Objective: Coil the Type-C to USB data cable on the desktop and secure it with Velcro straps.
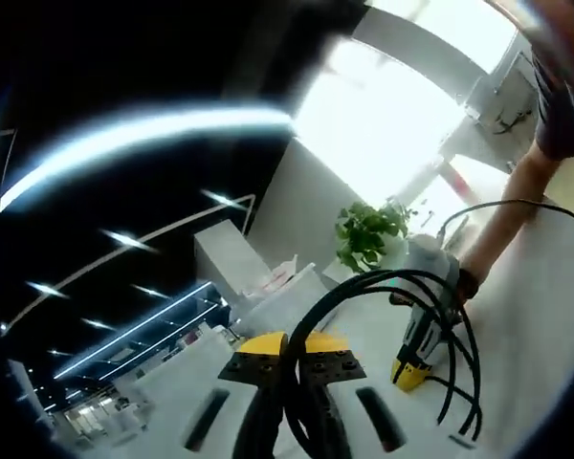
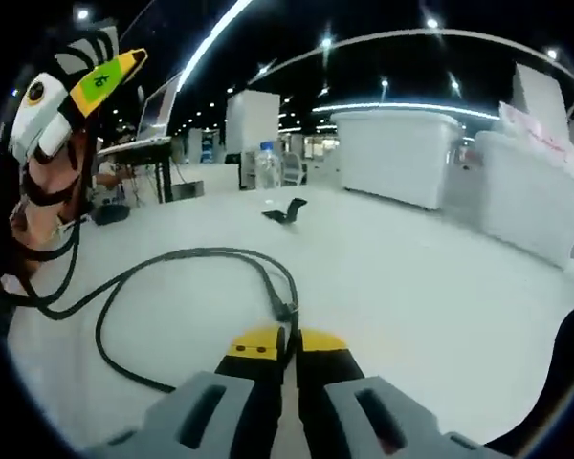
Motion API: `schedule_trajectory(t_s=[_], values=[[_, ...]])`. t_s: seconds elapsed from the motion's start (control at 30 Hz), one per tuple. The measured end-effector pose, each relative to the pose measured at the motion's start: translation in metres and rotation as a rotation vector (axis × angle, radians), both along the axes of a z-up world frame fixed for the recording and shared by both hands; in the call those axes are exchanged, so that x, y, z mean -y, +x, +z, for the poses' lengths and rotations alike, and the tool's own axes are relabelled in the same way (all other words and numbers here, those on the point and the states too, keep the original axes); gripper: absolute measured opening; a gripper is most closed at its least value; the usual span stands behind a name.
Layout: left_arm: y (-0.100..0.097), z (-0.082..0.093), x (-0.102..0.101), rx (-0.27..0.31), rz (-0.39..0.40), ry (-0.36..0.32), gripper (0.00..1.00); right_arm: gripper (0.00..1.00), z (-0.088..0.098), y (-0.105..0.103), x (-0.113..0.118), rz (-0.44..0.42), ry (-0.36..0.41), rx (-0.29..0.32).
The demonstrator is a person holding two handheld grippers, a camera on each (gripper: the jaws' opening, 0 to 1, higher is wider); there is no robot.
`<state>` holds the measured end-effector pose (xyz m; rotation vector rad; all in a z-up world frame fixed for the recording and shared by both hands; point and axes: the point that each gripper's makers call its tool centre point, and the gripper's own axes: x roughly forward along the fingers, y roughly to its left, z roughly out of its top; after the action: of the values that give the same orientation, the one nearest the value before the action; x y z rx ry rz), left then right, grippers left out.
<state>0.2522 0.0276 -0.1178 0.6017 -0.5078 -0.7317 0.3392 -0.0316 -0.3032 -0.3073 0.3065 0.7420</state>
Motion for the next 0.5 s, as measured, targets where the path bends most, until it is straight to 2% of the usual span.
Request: schedule_trajectory(t_s=[0.1, 0.2, 0.37, 0.43, 0.5], values=[[0.0, -0.001, 0.002, 0.0, -0.015, -0.004, 0.05, 0.01, 0.001, 0.0, -0.003, 0.022, -0.116, 0.069], [0.002, -0.005, 0.004, 0.005, -0.015, 0.008, 0.05, 0.01, 0.004, 0.001, -0.002, 0.016, -0.18, 0.131], [0.007, -0.008, 0.0, -0.014, -0.004, 0.022, 0.05, 0.0, 0.03, 0.008, 0.011, -0.043, -0.134, 0.226], [0.006, -0.008, -0.001, -0.022, -0.001, 0.018, 0.05, 0.0, 0.035, 0.009, 0.014, -0.043, -0.125, 0.231], [0.004, -0.007, -0.001, -0.03, -0.002, 0.01, 0.05, 0.01, 0.032, 0.006, 0.011, -0.02, -0.075, 0.204]])
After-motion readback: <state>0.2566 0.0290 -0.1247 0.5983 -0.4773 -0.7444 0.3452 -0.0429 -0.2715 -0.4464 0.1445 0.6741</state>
